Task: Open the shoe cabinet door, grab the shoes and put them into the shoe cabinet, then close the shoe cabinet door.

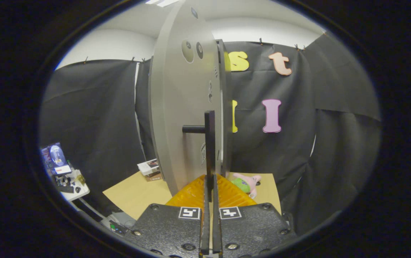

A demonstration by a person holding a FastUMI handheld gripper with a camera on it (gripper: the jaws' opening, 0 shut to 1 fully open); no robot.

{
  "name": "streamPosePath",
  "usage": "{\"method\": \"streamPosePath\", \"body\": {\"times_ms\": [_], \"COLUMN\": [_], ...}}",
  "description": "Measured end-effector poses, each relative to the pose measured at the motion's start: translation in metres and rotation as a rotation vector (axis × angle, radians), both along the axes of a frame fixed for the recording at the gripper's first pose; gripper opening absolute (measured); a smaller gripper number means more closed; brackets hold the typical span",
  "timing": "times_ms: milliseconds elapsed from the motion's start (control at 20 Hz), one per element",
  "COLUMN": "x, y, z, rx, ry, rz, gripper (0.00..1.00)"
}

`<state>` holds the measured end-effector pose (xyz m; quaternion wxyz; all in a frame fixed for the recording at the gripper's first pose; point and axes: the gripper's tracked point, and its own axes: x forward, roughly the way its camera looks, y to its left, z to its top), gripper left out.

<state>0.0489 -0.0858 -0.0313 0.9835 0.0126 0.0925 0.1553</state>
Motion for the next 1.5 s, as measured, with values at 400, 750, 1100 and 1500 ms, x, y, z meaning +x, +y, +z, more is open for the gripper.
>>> {"method": "streamPosePath", "body": {"times_ms": [400,750,1100,1500], "x": [-0.028,-0.085,-0.100,-0.029], "y": [-0.018,-0.010,0.112,0.243], "z": [-0.012,-0.050,-0.132,-0.232], "rx": [0.044,0.012,-0.034,-0.116], "ry": [0.011,0.069,0.189,0.222], "rz": [-0.016,-0.194,-0.186,-0.014], "gripper": [0.09,0.65,1.00,1.00]}}
